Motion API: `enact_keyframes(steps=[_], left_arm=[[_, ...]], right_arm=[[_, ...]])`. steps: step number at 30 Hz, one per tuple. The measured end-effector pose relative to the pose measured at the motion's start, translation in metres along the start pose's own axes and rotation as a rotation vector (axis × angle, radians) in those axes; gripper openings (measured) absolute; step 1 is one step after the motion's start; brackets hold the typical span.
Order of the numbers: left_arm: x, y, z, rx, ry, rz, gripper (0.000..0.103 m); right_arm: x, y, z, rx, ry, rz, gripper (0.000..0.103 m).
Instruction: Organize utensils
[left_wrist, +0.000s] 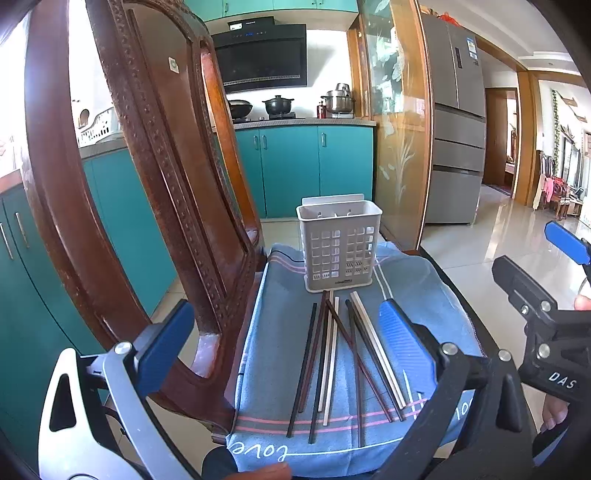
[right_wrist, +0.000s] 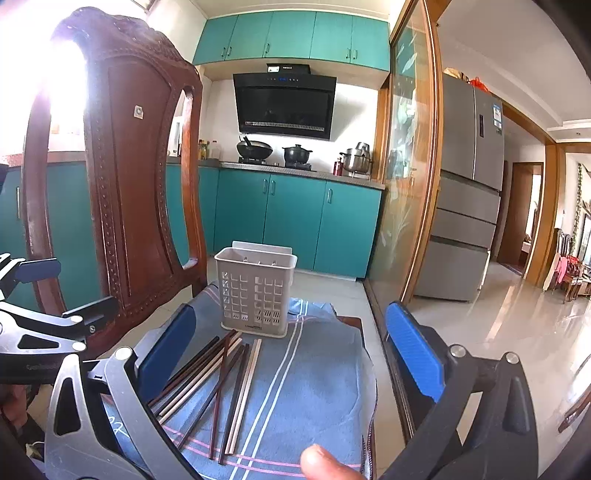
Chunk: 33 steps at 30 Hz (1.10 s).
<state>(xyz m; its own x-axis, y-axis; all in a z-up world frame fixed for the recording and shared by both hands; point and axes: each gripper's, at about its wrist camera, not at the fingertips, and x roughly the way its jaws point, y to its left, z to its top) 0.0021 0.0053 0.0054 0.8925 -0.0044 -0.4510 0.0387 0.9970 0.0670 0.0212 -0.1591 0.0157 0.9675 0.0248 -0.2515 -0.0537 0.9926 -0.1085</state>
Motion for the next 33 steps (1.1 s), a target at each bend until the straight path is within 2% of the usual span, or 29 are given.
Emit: enact_keyframes(steps=[33], left_arm=[[-0.0012, -0.0005, -0.0020, 0.002, -0.004, 0.003, 0.099]], right_arm=[[0.0008, 0.0063, -0.0032, -0.026, -0.002, 0.005, 0.100]])
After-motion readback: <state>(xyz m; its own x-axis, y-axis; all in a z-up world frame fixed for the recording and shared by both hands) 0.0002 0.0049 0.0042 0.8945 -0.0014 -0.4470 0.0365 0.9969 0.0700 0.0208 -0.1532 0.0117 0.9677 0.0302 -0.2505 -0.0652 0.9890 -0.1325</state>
